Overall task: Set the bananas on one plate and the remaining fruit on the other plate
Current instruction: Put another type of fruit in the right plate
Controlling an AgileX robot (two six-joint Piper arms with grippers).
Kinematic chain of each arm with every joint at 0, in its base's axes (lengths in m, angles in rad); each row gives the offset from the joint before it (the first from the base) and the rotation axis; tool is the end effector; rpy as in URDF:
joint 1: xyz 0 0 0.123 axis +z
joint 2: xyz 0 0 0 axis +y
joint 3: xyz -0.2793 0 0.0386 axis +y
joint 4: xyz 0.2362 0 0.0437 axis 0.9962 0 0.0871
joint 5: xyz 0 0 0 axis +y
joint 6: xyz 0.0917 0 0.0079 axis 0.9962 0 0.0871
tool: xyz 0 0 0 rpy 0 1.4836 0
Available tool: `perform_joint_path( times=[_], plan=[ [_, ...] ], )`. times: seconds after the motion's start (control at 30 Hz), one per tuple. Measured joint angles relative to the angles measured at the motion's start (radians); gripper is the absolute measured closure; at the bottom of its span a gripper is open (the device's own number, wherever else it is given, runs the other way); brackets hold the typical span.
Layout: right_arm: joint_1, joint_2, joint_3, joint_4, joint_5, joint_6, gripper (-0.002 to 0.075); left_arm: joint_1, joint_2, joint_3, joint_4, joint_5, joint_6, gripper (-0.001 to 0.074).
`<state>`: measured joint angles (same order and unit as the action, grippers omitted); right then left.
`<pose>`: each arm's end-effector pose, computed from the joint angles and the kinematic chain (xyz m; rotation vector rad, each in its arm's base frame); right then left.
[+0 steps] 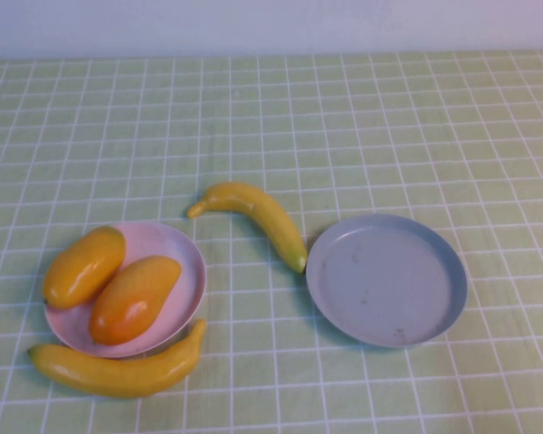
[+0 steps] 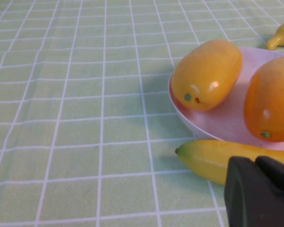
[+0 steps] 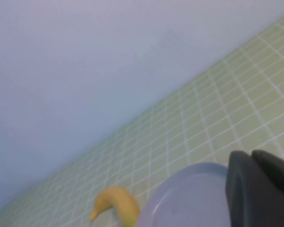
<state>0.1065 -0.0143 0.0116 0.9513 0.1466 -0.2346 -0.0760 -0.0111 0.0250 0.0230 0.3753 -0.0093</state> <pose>0.0462 0.0160 0.2023 0.3879 1.5670 0.7320 0.0448 -0.0026 0.1714 0.0767 1.8713 -0.0361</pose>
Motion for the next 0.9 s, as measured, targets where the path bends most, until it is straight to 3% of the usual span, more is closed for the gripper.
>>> perform_joint_path(
  times=[0.13, 0.3, 0.6, 0.77, 0.9],
  plan=[
    [0.0, 0.105, -0.123, -0.008, 0.142, 0.0, 0.0743, 0.0, 0.0, 0.0, 0.0, 0.0, 0.0, 0.0735],
    [0.0, 0.396, -0.349, -0.16, 0.385, -0.01, 0.0743, 0.0, 0.0, 0.0, 0.0, 0.0, 0.0, 0.0735],
    [0.008, 0.906, -0.71, -0.329, 0.654, -0.216, 0.0743, 0.0, 0.0, 0.0, 0.0, 0.0, 0.0, 0.0735],
    [0.125, 1.091, -0.841, -0.343, 0.693, -0.297, 0.0743, 0.0, 0.0, 0.0, 0.0, 0.0, 0.0, 0.0735],
    [0.317, 1.221, -0.922, -0.398, 0.679, -0.336, 0.0743, 0.0, 0.0, 0.0, 0.0, 0.0, 0.0, 0.0735]
  ],
)
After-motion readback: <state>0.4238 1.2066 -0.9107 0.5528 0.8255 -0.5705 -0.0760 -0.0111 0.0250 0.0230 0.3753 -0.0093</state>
